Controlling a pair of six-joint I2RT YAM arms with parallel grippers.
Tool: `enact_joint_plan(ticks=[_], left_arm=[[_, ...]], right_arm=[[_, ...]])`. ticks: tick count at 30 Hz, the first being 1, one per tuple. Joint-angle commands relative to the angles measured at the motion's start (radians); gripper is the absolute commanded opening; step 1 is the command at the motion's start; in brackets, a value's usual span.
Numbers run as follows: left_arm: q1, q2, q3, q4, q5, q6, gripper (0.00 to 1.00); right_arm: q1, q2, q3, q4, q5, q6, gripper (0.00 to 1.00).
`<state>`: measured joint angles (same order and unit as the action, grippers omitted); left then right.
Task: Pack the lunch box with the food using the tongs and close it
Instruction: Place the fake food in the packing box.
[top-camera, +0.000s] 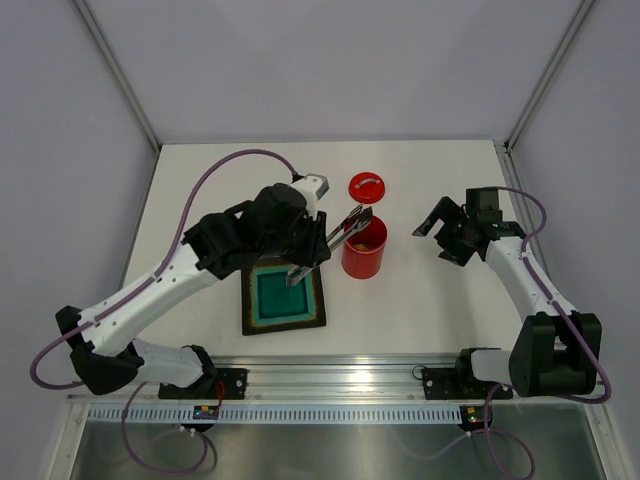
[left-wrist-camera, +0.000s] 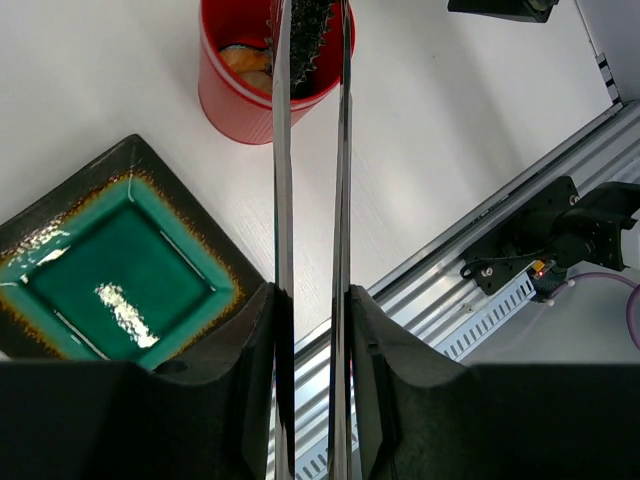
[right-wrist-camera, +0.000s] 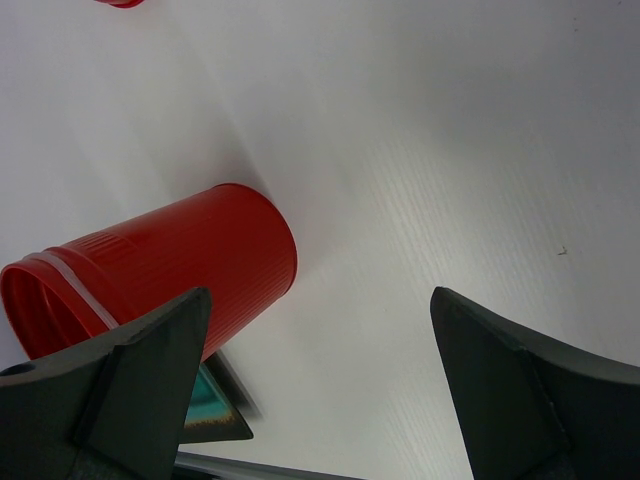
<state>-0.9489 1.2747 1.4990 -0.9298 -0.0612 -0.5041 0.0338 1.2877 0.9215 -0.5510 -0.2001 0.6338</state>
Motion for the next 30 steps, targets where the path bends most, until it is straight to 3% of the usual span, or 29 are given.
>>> enact_joint_plan(ticks=[1, 7, 14, 24, 30], left_arm=[[0.002, 0.047, 0.055, 0.134, 0.055, 0.035, 0.00], [0.002, 0.090, 0.006, 0.175, 0.047, 0.035, 0.01], [0.002, 0.115, -0.008, 0.177, 0.046, 0.033, 0.21], [0.002, 0.123, -0.034, 0.164, 0.044, 0.030, 0.41], [0.002, 0.121, -0.025, 0.155, 0.043, 0.033, 0.44]], right_arm=[[0.006, -0.024, 0.019, -0.010, 0.018, -0.013, 0.99], [0.008, -0.025, 0.013, -0.012, 0.024, -0.013, 0.99], [0.006, -0.022, 0.011, -0.010, 0.024, -0.013, 0.99], [0.008, -0.016, 0.005, 0.000, 0.018, -0.009, 1.00], [0.008, -0.013, 0.007, 0.000, 0.018, -0.009, 0.99]])
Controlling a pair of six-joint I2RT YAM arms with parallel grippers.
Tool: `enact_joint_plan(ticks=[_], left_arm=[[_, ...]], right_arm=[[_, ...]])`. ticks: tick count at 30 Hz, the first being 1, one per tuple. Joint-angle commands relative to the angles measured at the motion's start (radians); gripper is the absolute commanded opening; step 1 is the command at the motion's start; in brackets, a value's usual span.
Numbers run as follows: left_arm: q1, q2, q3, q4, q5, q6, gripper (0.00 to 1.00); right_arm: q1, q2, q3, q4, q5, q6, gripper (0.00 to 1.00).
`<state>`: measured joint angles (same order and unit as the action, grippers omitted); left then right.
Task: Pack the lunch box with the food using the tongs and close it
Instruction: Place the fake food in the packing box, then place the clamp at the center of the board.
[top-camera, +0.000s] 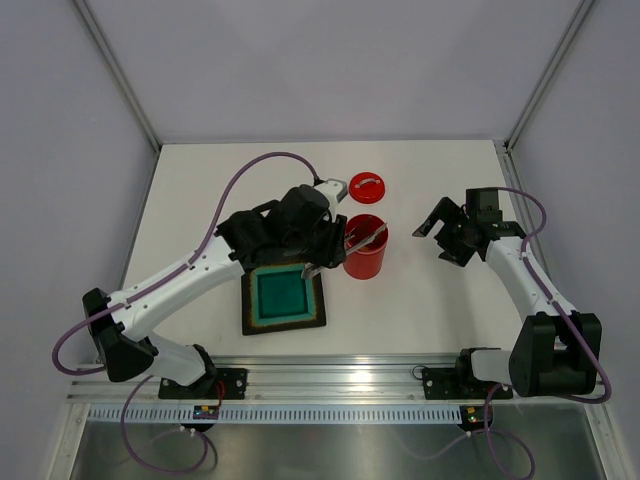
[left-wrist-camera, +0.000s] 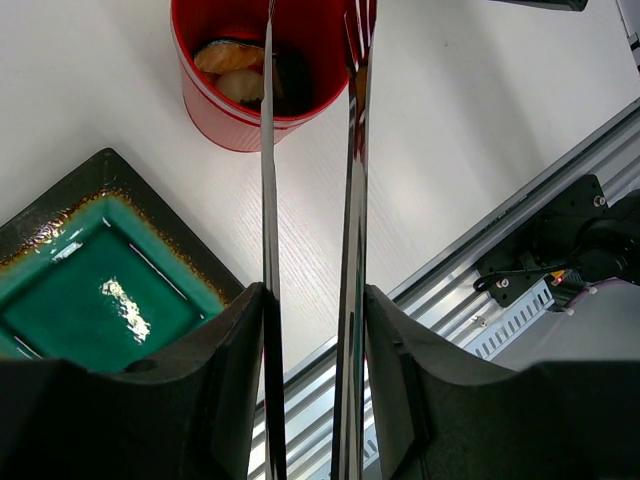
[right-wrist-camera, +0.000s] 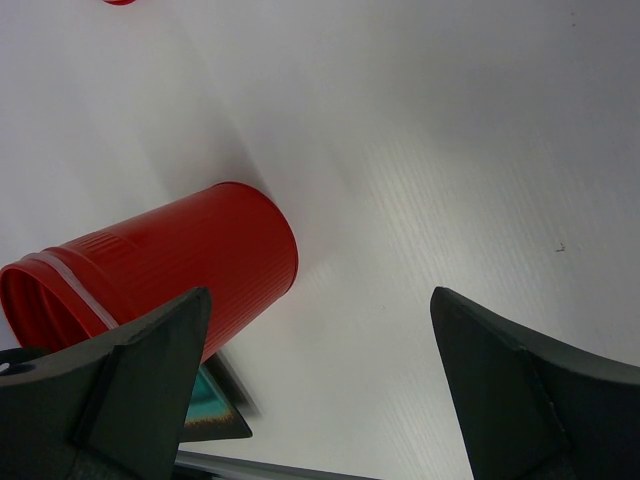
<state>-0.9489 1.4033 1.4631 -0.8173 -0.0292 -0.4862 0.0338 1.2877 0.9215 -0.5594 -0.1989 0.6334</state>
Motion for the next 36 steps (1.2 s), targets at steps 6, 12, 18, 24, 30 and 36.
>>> enact_joint_plan(ticks=[6, 12, 18, 24, 30, 36], left_arm=[[0.002, -0.043, 0.036, 0.041, 0.017, 0.015, 0.27], [0.002, -0.088, 0.101, -0.003, -0.005, 0.029, 0.11], [0.019, -0.150, 0.154, -0.055, -0.122, 0.070, 0.09], [0.232, -0.191, 0.054, -0.045, -0.051, 0.120, 0.08], [0.443, -0.173, -0.061, 0.093, -0.038, 0.207, 0.09], [0.614, -0.031, -0.116, 0.249, 0.122, 0.212, 0.13]], right_arm=[[0.006, -0.010, 0.011, 0.007, 0.015, -0.009, 1.00], [0.008, -0.004, 0.016, 0.009, 0.013, -0.009, 0.99], [0.008, 0.004, 0.027, 0.010, 0.009, -0.011, 0.99], [0.006, -0.005, 0.036, 0.003, 0.012, -0.017, 0.99], [0.006, -0.008, 0.031, 0.001, 0.013, -0.015, 0.99], [0.006, -0.025, 0.031, -0.014, 0.032, -0.026, 0.99]])
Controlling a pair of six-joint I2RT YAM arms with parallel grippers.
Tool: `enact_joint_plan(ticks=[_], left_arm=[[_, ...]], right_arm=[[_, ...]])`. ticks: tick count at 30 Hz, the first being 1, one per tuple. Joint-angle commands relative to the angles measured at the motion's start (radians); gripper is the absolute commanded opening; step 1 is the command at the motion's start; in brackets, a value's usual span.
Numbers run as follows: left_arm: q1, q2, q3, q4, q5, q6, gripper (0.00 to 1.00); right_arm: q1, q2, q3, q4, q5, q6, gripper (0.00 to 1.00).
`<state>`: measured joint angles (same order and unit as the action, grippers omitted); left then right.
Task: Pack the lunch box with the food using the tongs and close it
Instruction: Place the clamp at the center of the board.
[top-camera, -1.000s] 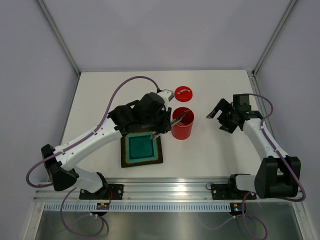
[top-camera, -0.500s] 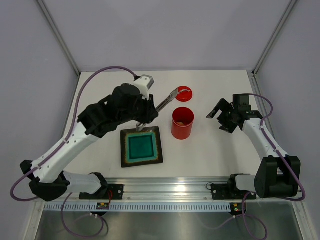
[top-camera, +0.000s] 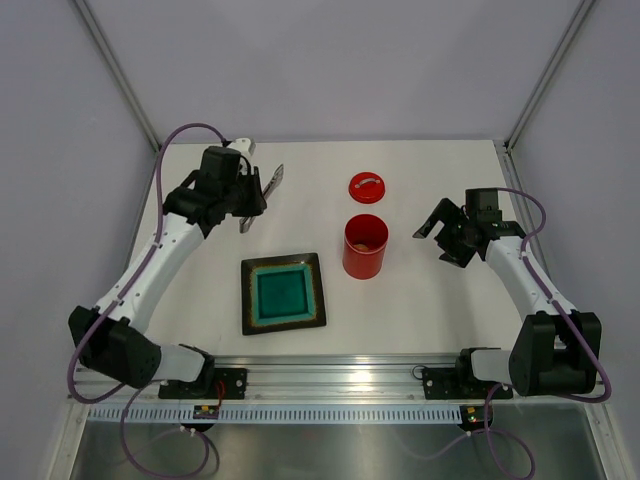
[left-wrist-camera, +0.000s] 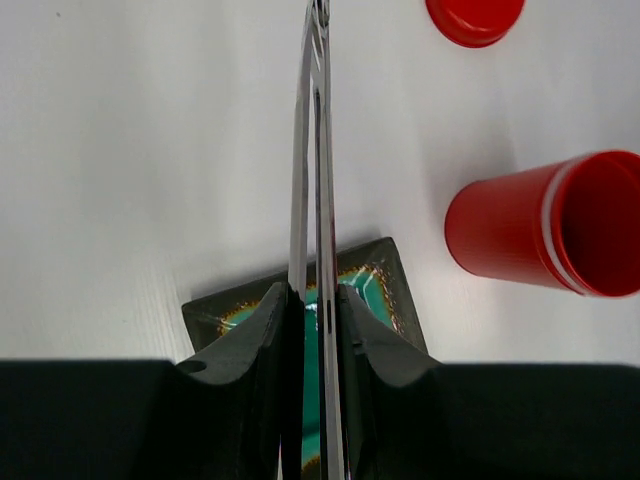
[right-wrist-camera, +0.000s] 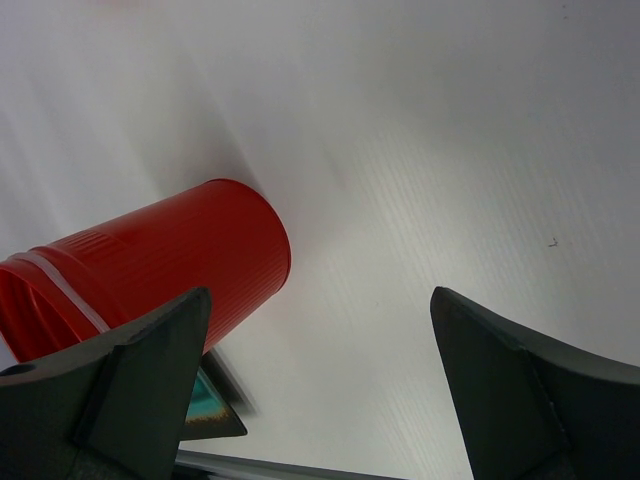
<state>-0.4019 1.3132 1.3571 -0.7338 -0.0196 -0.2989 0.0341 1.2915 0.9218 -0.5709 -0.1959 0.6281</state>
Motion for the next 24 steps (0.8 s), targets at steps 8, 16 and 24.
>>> enact_joint_plan(ticks=[8, 16, 24], left_arm=[[0.187, 0.279, 0.022, 0.243, 0.196, -0.069, 0.17], [0.196, 0.399, -0.004, 0.346, 0.090, -0.074, 0.30], [0.202, 0.504, 0.013, 0.326, 0.063, -0.071, 0.53]], right_arm=[[0.006, -0.037, 0.032, -0.017, 0.049, -0.030, 0.99], [0.006, -0.028, 0.034, -0.011, 0.035, -0.033, 0.99], [0.006, -0.040, 0.038, -0.033, 0.056, -0.048, 1.00]])
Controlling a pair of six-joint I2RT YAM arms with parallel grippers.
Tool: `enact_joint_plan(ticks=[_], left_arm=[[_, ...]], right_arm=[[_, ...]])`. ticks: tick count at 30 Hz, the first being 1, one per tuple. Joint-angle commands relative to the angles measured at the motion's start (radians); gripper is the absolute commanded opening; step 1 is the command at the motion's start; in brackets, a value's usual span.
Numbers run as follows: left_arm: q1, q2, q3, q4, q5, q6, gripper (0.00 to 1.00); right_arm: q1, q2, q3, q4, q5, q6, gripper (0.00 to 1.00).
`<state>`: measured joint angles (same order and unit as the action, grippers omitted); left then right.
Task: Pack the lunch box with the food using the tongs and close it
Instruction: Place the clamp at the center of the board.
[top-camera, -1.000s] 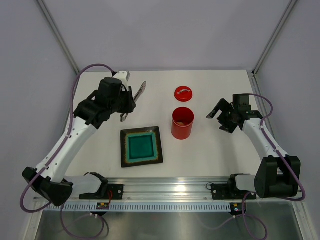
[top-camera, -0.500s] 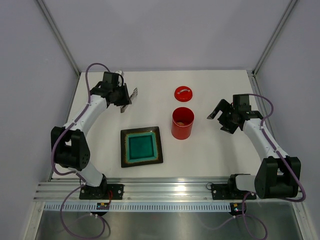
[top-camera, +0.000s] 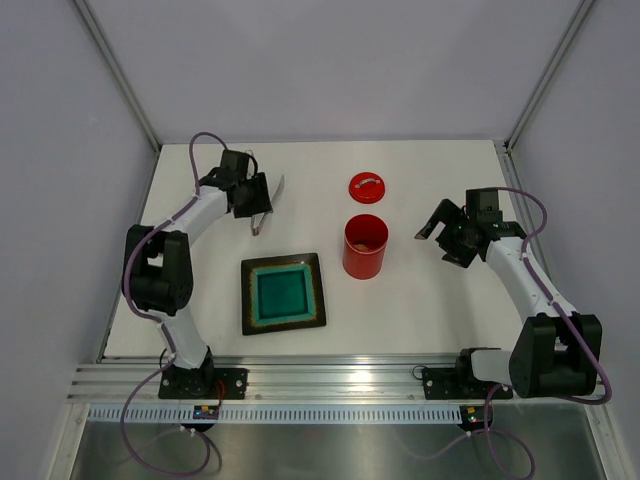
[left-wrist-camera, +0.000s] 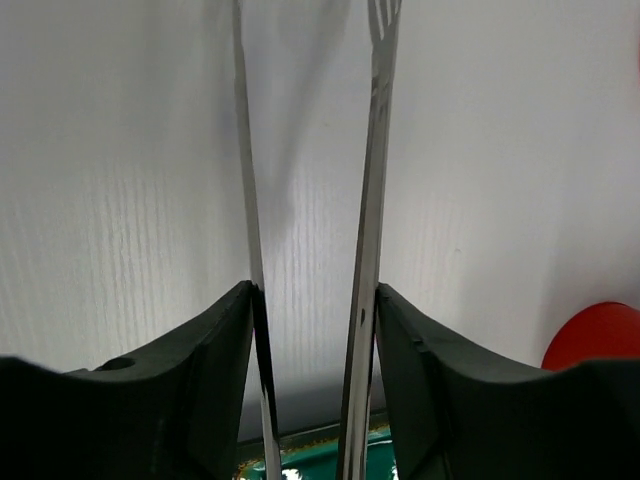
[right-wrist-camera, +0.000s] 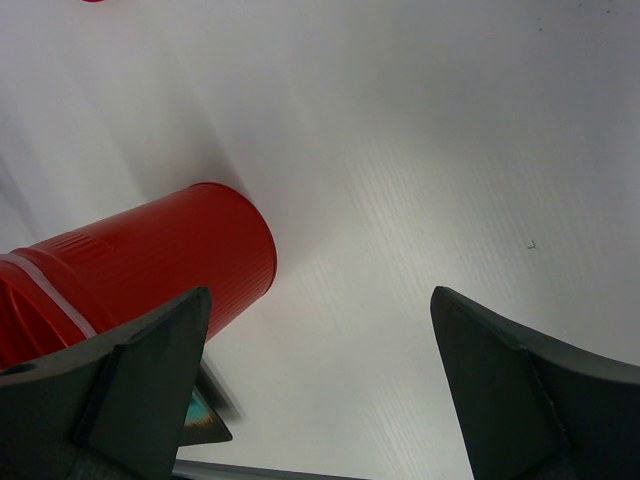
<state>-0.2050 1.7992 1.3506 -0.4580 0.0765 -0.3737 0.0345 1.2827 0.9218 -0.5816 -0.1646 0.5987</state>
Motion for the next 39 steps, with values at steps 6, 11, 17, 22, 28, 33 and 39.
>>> enact_joint_plan(ticks=[6, 11, 17, 22, 28, 33, 39], left_arm=[[0.006, 0.074, 0.051, 0.022, -0.041, 0.016, 0.68], [0.006, 0.072, 0.064, 0.022, -0.044, 0.019, 0.69], [0.016, 0.121, 0.114, -0.019, -0.072, 0.044, 0.65], [0.039, 0.143, 0.139, -0.048, -0.090, 0.048, 0.71], [0.053, 0.161, 0.170, -0.088, -0.099, 0.050, 0.89], [0.050, 0.079, 0.170, -0.103, -0.092, 0.022, 0.91], [0.032, -0.124, 0.134, -0.136, -0.127, 0.021, 0.91]], right_arm=[[0.005, -0.039, 0.037, -0.021, 0.022, -0.011, 0.99], [0.005, -0.043, 0.037, -0.030, 0.025, -0.008, 0.99], [0.005, -0.054, 0.042, -0.043, 0.031, -0.010, 0.99], [0.007, -0.053, 0.034, -0.041, 0.034, -0.011, 0.99], [0.007, -0.046, 0.025, -0.008, -0.019, -0.037, 0.99], [0.005, -0.002, 0.054, 0.045, -0.092, -0.066, 0.99], [0.062, 0.180, 0.188, 0.062, -0.096, -0.096, 0.99]])
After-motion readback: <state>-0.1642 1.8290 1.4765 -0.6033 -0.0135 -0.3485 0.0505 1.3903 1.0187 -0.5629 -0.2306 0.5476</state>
